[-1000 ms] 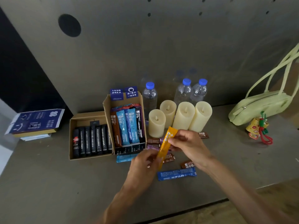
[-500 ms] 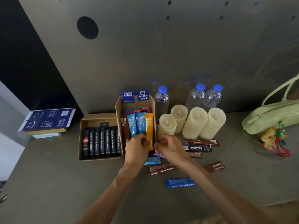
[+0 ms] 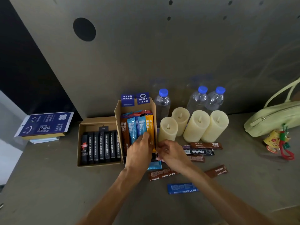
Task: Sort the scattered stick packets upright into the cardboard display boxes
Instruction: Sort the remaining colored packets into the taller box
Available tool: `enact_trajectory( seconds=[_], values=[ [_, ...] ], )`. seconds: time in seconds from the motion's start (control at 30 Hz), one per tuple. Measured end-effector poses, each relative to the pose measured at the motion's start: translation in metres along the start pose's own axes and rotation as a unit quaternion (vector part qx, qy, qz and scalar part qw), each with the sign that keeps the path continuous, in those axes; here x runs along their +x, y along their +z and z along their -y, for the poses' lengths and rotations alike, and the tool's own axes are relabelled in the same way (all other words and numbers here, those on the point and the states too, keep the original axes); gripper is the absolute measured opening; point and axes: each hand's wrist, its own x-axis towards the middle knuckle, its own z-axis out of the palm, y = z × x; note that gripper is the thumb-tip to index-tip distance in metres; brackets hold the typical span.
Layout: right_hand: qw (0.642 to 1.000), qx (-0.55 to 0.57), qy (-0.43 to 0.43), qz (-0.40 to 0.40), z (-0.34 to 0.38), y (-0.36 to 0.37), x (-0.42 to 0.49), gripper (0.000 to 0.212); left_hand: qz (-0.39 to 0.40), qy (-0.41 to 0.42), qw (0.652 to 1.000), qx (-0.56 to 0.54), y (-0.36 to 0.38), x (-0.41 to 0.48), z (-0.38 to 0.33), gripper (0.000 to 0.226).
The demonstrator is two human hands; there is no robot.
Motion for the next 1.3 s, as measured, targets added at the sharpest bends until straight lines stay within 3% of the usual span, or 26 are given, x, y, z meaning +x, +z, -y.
enact_trajectory(
  seconds=[0.13,0.43,0.63,0.73,0.87,1.03,1.2,1.3],
  values=[
    [1.0,0.001,-0.004,0.005,0.0,-0.001,-0.001,0.009,0.031,0.022,0.998,0.04,0.006,0.002,0.003,0.047],
    [1.0,-0.004,-0.012,0.007,0.0,-0.001,-0.002,0.007,0.036,0.029,0.998,0.041,0.004,0.002,0.003,0.05],
    [1.0,-0.007,-0.008,-0.011,-0.006,-0.023,-0.02,0.012,-0.01,0.015,1.0,-0.014,-0.008,-0.018,-0.006,0.025],
    [0.998,-0.039,0.015,-0.041,-0.033,-0.047,-0.039,0.009,-0.028,0.051,0.997,-0.059,-0.005,-0.033,-0.025,0.011],
    [0.983,-0.128,0.058,-0.119,-0.072,-0.091,-0.067,0.015,0.058,0.146,0.986,-0.057,0.025,-0.048,-0.055,0.003],
    [0.955,-0.175,0.125,-0.205,-0.116,-0.139,-0.096,0.018,0.164,0.183,0.969,-0.003,0.075,-0.051,-0.089,0.013],
    [0.952,-0.191,0.151,-0.186,-0.138,-0.157,-0.104,0.014,0.202,0.186,0.959,0.066,0.099,-0.045,-0.107,0.014],
    [0.953,-0.237,0.105,-0.155,-0.141,-0.157,-0.099,0.02,0.226,0.179,0.953,0.089,0.1,-0.043,-0.112,0.018]
  ],
)
